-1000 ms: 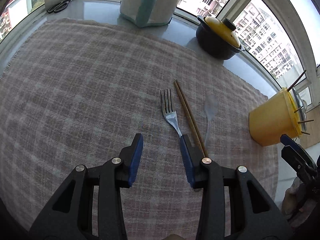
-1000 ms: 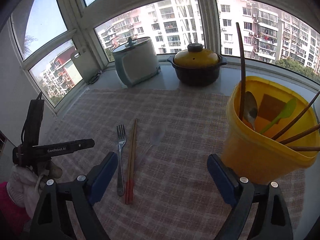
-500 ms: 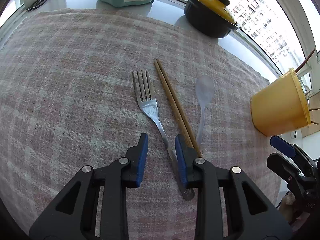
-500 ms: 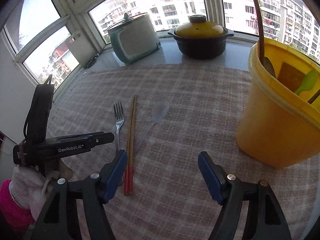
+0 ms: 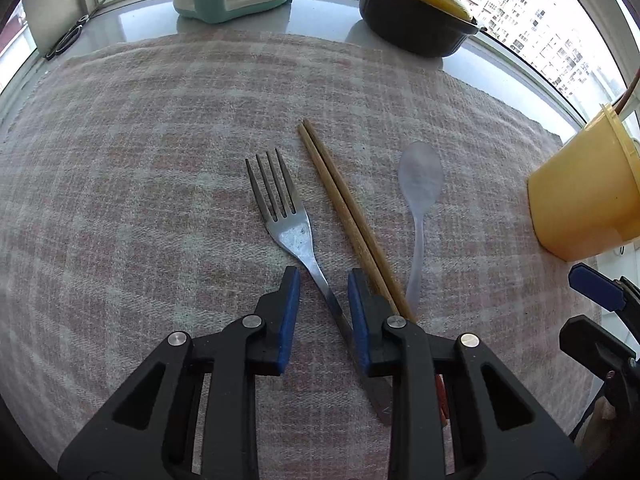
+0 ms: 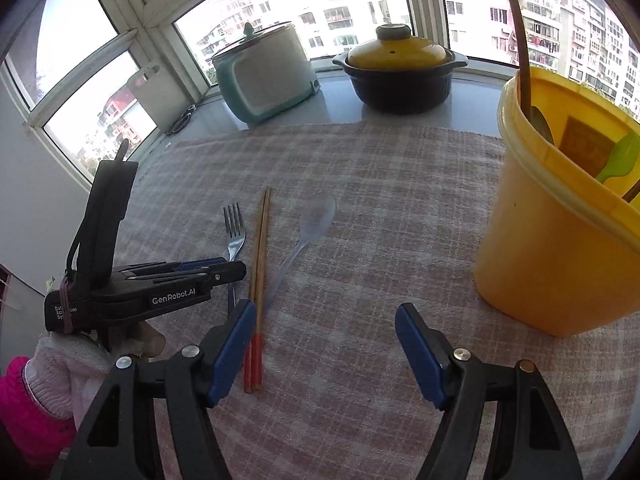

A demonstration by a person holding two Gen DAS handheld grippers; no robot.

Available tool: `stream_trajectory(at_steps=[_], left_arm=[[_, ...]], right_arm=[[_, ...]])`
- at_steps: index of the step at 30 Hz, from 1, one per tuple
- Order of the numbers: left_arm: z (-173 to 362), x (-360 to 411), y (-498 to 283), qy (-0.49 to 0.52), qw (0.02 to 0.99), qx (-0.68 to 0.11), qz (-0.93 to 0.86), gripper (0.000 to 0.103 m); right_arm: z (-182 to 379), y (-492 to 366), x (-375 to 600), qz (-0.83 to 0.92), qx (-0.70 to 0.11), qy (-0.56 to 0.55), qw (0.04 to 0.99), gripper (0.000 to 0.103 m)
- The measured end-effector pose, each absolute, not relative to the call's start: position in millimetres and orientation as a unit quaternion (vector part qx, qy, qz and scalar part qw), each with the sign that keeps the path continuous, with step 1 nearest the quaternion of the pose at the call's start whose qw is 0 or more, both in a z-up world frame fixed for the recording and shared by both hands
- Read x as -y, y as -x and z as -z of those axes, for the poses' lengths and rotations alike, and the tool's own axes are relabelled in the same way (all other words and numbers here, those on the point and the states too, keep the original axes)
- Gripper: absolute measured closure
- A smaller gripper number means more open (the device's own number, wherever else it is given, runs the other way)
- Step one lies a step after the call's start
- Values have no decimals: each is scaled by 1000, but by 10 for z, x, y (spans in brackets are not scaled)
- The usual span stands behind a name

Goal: Organize utensils
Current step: 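Close the left tool on the steel fork handle while the right tool grasps a chopstick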

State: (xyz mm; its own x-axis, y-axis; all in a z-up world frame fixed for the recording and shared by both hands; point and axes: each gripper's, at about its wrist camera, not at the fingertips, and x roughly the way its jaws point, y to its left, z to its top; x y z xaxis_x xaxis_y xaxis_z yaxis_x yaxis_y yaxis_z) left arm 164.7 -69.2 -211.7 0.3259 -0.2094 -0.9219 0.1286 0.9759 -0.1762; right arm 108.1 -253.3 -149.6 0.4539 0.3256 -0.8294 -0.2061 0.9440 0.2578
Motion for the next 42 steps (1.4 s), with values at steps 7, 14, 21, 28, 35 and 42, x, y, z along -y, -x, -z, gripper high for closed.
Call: stream_trajectory(at_steps=[7, 14, 21, 28, 35, 42], left_arm=[[2138, 666, -1637, 6, 815, -568, 114, 86], [2129, 546, -1611, 14, 813, -569, 120, 90], [2118, 364, -1570, 16, 811, -573, 122, 94], [2124, 96, -1572, 46, 805, -581, 114, 96], [2130, 30, -1640, 56, 798, -588, 116, 96], [2147, 87, -1723, 49, 800, -587, 114, 95]], right_arm=[[1526, -1161, 2382, -166, -508, -50, 844, 36], [1682, -1317, 2247, -174, -536, -63, 823, 47], [1816, -1513, 2013, -196, -561, -66, 801, 61], [1961, -1655, 1877, -207, -581, -78, 784, 66], [2010, -1728, 1820, -209, -584, -71, 781, 66], [2006, -1780, 1822, -215, -586, -72, 778, 68]])
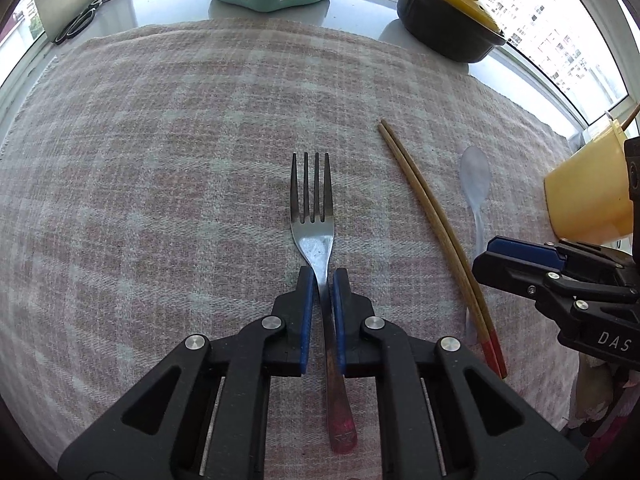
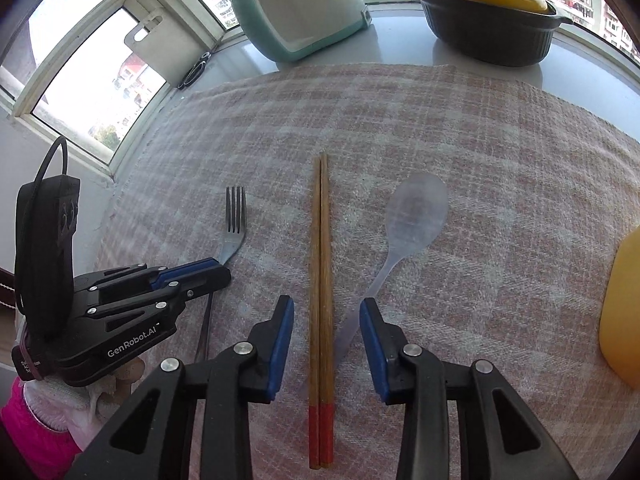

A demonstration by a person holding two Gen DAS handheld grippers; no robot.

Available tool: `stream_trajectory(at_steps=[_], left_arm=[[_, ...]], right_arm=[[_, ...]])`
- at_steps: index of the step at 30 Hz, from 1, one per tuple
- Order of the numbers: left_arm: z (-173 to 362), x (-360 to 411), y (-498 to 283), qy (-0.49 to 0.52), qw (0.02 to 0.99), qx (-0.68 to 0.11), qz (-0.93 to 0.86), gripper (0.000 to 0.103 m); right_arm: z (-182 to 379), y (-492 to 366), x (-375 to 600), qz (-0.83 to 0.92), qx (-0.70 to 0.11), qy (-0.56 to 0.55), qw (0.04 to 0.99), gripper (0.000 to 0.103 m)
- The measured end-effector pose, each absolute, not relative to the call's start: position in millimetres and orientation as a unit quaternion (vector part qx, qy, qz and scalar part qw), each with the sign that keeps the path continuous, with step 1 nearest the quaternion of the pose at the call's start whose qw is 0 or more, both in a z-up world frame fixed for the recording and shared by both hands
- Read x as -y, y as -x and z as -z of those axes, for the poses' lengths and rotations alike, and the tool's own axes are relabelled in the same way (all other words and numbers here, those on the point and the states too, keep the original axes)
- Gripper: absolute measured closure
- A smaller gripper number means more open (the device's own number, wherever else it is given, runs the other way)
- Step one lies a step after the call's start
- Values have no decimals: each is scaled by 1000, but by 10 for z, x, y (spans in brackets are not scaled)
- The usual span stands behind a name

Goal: Organize utensils
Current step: 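Close the left tool on the steel fork handle while the right tool grasps a chopstick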

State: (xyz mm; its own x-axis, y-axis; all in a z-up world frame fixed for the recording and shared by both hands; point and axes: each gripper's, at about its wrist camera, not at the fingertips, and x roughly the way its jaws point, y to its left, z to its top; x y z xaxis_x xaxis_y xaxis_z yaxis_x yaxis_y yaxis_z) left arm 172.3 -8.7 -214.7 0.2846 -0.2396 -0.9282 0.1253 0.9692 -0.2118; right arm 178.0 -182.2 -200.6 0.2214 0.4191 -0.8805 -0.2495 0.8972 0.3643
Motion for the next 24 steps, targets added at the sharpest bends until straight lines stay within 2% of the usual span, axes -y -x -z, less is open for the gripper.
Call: stream_trajectory(at_steps=[8, 16, 24], left_arm=[[2189, 68, -1741, 57, 802, -582, 121, 96], [2172, -33, -1636, 66, 802, -579, 127, 96], [2166, -65, -1621, 75, 802, -578, 126, 97]], right_arm=[[2016, -1906, 1777, -225, -594, -77, 768, 78], [2147, -2061, 1778, -226, -617, -99, 747, 81], [2223, -2112, 1777, -229, -624, -115, 738, 89]])
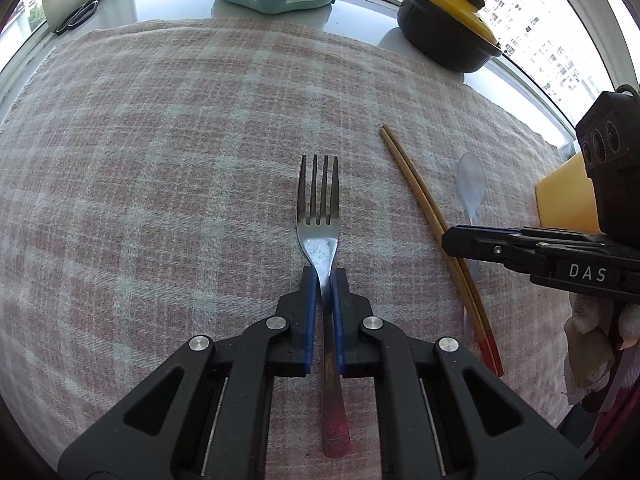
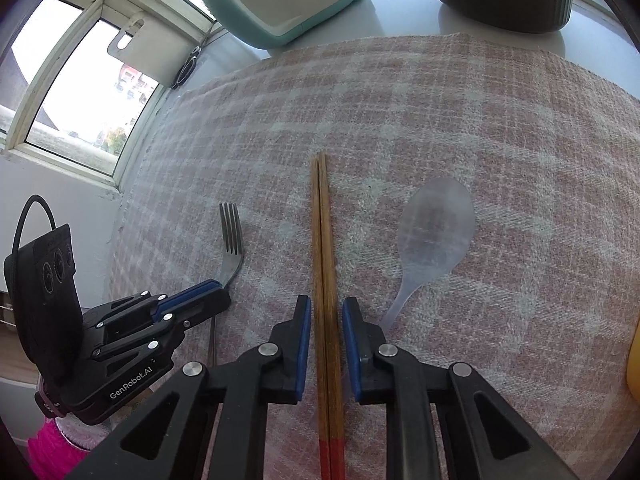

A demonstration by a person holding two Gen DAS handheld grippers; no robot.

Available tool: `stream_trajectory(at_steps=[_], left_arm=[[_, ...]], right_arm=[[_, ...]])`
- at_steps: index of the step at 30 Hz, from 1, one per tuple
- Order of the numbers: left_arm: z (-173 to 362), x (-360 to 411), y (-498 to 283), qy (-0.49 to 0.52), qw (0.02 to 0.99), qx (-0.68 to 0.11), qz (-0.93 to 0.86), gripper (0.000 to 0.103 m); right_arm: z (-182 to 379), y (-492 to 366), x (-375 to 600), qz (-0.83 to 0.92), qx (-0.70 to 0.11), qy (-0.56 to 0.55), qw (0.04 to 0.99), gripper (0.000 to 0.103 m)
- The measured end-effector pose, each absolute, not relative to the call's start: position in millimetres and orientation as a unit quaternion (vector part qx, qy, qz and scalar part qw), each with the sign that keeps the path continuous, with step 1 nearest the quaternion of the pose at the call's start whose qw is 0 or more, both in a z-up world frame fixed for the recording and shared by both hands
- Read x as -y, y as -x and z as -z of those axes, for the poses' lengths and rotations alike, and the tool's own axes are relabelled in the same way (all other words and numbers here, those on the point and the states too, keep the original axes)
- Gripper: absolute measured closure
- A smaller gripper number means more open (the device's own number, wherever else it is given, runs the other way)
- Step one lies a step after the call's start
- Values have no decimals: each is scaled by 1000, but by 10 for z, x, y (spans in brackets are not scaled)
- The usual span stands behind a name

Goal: Organize utensils
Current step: 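Close the left tool on the steel fork handle while the right tool grasps a chopstick, then lift the fork and chopstick and carry both toward the yellow bin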

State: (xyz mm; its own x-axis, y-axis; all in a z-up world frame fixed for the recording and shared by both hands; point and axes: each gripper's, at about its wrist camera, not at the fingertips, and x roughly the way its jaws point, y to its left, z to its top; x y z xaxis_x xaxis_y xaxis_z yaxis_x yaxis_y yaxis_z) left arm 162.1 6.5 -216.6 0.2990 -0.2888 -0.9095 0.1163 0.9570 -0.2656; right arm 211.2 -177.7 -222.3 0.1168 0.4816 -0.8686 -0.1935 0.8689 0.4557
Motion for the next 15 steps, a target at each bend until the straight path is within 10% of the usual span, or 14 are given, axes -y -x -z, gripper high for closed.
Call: stream_trajectory(at_steps=[15], left_arm=[[2144, -168, -1581, 111, 803, -574, 119, 99]], right_arm=[[2167, -2061, 1819, -219, -612, -117, 751, 99]])
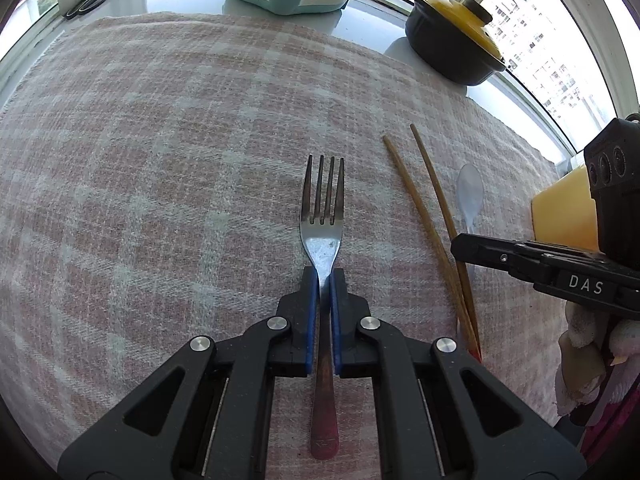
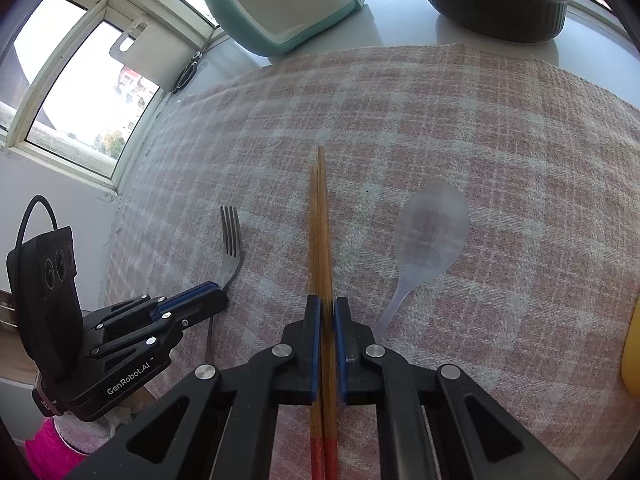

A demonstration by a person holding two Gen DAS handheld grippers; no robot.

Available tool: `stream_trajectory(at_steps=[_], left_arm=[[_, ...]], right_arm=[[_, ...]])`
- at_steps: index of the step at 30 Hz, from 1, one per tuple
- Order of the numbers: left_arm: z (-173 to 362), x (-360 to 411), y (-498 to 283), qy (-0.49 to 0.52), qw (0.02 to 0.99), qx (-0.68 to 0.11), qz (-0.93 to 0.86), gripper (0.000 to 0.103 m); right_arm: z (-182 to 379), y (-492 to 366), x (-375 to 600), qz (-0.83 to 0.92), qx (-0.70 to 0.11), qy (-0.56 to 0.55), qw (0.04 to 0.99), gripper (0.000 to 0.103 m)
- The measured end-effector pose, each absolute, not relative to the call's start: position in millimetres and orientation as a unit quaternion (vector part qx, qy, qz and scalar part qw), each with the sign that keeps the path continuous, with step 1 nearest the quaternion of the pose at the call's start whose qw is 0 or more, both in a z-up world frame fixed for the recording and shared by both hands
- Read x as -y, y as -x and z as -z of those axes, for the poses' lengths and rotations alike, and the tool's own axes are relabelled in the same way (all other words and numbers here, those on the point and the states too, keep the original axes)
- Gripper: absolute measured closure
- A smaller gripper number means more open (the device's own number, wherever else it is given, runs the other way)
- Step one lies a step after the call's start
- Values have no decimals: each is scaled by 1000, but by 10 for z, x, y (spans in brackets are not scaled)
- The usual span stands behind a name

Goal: Organize utensils
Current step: 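Lift the fork and chopstick and carry both toward the yellow bin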

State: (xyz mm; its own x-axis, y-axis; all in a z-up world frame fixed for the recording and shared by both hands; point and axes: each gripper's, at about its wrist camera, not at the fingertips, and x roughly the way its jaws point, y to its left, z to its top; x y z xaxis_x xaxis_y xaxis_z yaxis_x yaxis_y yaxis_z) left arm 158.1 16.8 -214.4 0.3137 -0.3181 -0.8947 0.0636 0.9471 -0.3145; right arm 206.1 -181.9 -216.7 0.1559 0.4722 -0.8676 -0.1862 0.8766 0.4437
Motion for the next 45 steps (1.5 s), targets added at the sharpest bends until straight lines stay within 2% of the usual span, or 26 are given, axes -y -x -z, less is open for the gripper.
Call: stream_trajectory(at_steps=[12, 21, 31, 40, 45], left_arm=[[1989, -297, -1432, 163, 816, -544, 111, 99], [1751, -251, -1247, 145, 842, -509, 110, 99], [2065, -45, -1441, 106, 811, -564, 119, 99], [2131, 179, -1489, 41, 813, -571, 106, 99], [2129, 257, -1525, 11, 811, -576, 106, 95]], right_arm=[[1952, -1800, 1990, -207, -580, -106, 781, 99], [1782, -1625, 2077, -204, -558, -96, 799, 99], [1729, -1588, 2048, -204, -552, -88, 804, 99], [1688, -1566, 2145, -199, -545, -98, 809, 99], [1677, -1567, 2193, -198, -541, -104, 810, 99]])
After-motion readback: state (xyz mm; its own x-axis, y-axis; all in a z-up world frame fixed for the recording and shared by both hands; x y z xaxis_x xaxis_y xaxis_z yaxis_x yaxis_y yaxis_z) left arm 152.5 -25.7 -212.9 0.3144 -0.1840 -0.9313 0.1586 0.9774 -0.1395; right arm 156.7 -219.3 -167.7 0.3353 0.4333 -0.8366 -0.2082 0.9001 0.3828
